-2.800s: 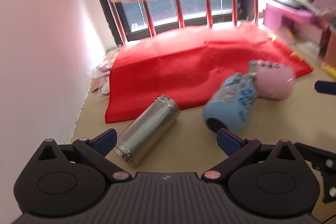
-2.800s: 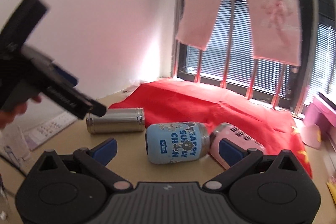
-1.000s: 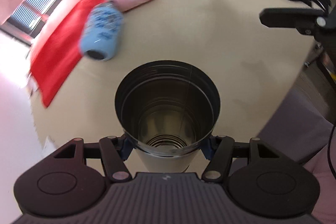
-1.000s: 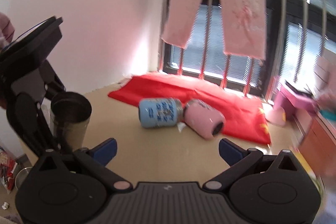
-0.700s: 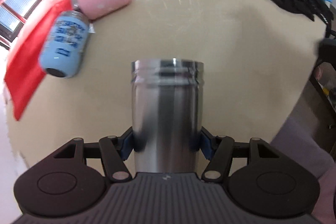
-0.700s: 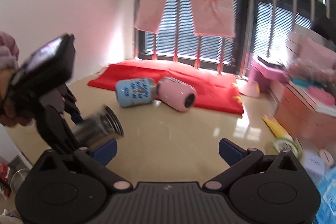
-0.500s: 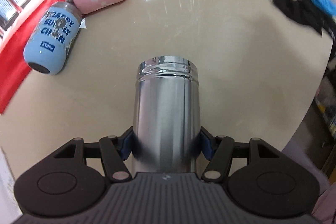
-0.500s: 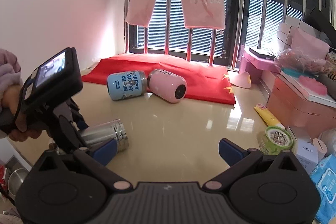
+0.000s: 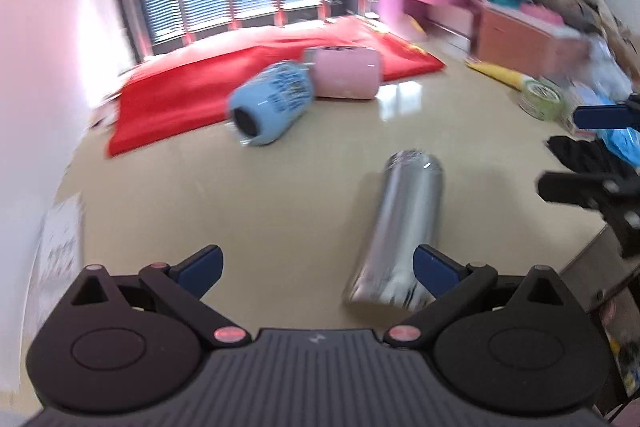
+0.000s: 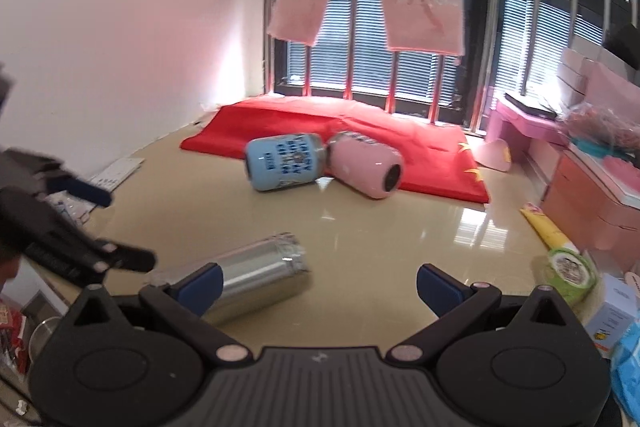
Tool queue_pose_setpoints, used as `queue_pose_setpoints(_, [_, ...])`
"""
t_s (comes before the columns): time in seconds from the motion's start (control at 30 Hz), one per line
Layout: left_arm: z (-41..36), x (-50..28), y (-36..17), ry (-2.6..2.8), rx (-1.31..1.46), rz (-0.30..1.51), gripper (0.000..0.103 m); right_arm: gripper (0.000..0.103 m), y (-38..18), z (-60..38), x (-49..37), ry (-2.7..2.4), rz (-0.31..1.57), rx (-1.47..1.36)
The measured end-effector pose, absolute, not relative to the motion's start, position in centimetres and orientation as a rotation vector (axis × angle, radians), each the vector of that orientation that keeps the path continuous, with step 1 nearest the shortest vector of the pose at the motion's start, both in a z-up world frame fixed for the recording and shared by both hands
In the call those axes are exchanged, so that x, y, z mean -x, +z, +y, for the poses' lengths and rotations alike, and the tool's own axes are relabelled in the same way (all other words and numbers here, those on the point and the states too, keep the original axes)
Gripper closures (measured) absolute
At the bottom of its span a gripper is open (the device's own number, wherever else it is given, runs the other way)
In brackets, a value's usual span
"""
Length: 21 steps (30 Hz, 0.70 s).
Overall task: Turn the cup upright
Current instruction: 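Lower the thermos onto the table and open the left gripper, then grasp the lying silver thermos with the right gripper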
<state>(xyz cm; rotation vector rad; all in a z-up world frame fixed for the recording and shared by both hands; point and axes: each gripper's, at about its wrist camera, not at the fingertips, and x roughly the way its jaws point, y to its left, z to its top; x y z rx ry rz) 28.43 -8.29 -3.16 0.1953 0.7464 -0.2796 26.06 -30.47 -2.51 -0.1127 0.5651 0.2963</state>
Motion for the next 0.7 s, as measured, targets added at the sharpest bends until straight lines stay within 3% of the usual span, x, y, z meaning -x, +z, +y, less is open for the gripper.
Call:
queue_pose_setpoints(0.3, [-2.4, -25.3, -5.1, -0.267, -0.088, 0.737, 0.0, 0.0, -3.7, -23.4, -29.3, 0.221, 0.761, 0.02])
queue_pose_setpoints(0.7, [1.2, -25.3, -6.9, -0.312, -0.022, 0.747, 0.0, 0.0, -7.7, -22.7, -35.0, -0.102, 0.969, -0.283])
